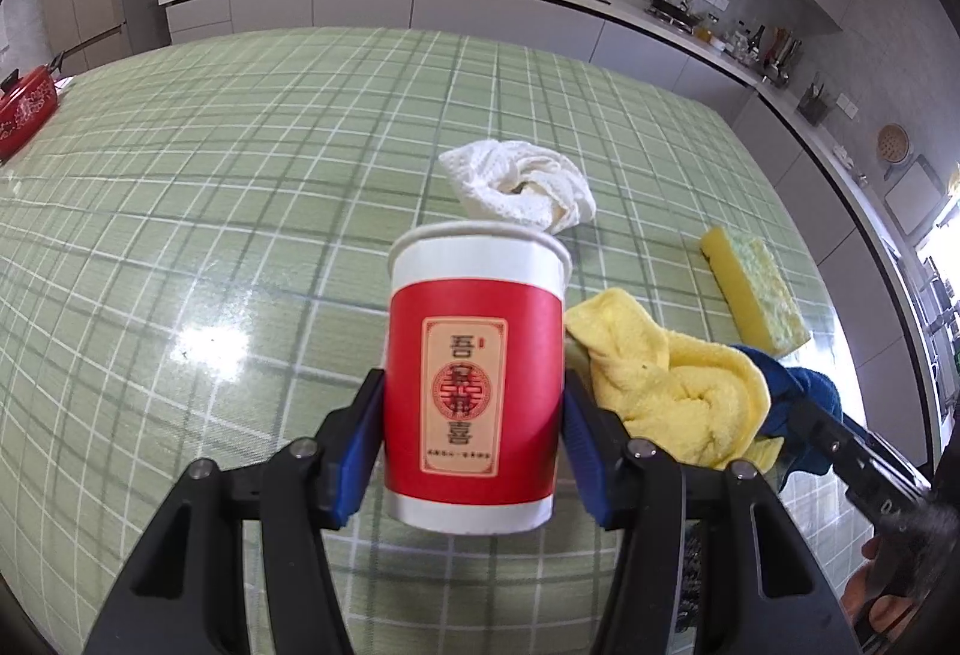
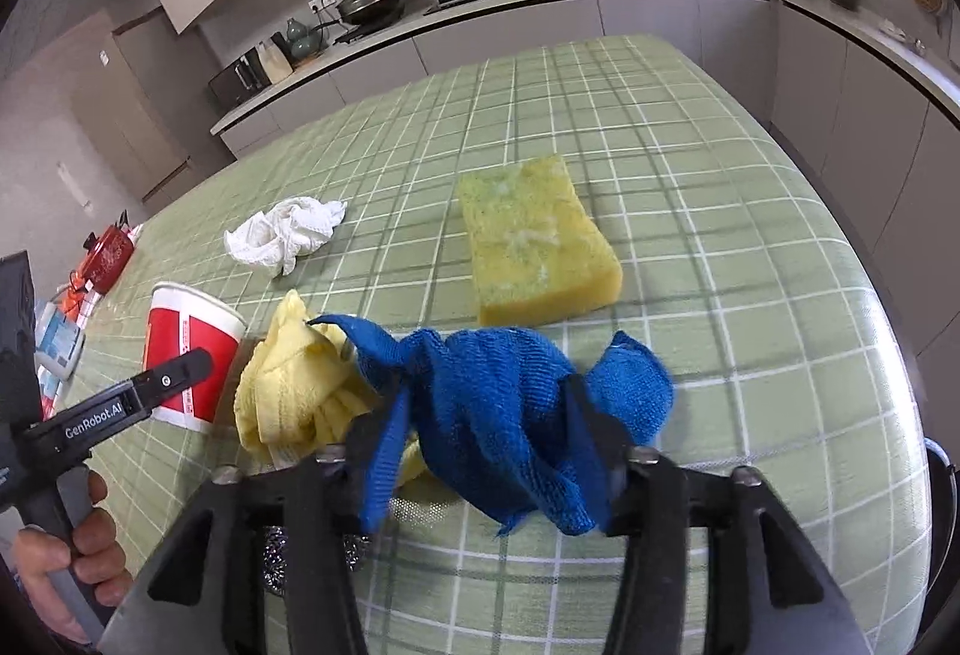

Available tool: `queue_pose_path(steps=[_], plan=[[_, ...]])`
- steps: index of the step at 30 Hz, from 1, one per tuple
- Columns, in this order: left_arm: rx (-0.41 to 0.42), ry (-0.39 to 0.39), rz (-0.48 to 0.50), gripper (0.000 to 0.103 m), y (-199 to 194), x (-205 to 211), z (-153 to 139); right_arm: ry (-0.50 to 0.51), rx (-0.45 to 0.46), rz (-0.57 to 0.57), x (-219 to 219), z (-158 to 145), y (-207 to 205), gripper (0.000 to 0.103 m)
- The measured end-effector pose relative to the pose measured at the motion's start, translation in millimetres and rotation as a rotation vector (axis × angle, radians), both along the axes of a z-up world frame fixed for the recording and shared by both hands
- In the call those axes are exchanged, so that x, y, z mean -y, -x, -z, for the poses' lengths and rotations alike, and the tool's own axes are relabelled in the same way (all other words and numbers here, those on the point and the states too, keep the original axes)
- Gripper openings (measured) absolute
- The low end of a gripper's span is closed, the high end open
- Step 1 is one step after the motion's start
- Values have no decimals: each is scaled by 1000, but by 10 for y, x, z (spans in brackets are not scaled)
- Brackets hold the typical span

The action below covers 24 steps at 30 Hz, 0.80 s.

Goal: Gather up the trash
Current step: 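Carry the red cup and blue cloth over the black bin and release both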

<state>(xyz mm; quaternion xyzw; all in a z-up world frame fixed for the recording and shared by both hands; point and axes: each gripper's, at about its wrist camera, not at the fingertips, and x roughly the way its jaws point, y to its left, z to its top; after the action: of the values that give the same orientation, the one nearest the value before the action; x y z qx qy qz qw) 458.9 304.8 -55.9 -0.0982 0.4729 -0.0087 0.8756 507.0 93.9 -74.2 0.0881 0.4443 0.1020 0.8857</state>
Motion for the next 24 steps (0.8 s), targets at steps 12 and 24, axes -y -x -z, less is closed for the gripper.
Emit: queue_pose_path(steps=[12, 24], plan=[[60, -9, -10, 56, 161, 56, -178, -82, 81, 8, 82, -274, 142, 27], [120, -16, -52, 56, 366, 272, -401, -108, 137, -15, 382, -526, 302, 27]])
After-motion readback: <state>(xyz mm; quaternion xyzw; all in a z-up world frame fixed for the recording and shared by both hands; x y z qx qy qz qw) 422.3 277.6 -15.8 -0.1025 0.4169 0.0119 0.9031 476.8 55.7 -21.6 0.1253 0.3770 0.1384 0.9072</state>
